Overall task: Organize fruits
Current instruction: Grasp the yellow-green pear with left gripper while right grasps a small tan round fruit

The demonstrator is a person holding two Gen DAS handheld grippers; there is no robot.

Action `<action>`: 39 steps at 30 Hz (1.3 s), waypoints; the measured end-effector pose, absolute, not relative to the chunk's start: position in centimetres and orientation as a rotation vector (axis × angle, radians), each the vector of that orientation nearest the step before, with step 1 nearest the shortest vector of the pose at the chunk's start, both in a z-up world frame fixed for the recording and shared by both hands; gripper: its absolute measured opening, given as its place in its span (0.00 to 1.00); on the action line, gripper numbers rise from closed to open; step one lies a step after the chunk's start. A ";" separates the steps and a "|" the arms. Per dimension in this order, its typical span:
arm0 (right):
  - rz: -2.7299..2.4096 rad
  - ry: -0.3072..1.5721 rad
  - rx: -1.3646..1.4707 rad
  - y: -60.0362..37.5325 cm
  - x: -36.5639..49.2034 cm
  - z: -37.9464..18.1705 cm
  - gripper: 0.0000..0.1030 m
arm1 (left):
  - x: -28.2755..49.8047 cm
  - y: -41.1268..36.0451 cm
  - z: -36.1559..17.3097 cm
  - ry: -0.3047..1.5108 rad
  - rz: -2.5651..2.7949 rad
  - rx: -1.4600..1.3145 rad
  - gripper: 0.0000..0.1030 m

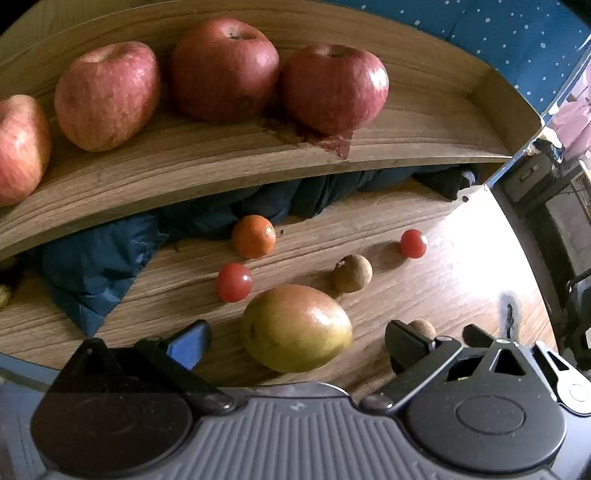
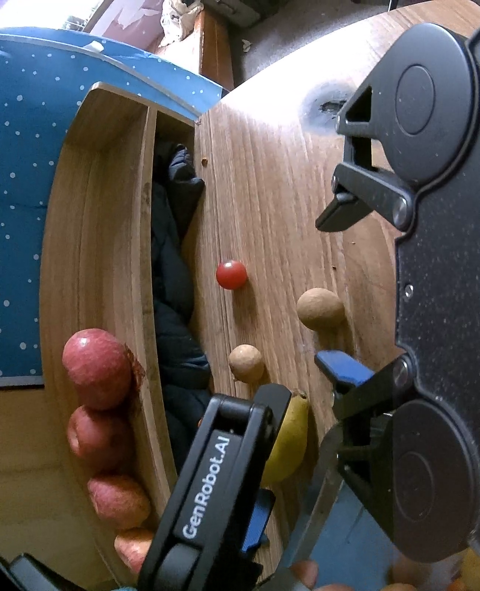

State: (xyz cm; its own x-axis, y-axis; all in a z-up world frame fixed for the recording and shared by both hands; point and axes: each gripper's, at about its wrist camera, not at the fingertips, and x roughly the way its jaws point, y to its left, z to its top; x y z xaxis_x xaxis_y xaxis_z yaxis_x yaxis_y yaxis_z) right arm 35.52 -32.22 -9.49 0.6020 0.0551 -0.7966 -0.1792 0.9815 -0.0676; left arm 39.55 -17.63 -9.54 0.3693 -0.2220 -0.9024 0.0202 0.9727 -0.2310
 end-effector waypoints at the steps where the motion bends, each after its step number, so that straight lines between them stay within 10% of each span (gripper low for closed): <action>1: 0.136 0.920 -0.144 -32.2 35.7 -9.6 0.64 | 39.5 -17.6 -9.5 1.182 -0.156 -0.195 0.97; 12: 0.154 0.942 -0.142 -32.1 36.0 -9.9 0.42 | 39.2 -17.5 -9.8 1.189 -0.150 -0.235 0.79; 39: 0.168 0.955 -0.111 -31.9 35.8 -9.7 0.28 | 39.2 -16.6 -10.3 1.183 -0.129 -0.333 0.65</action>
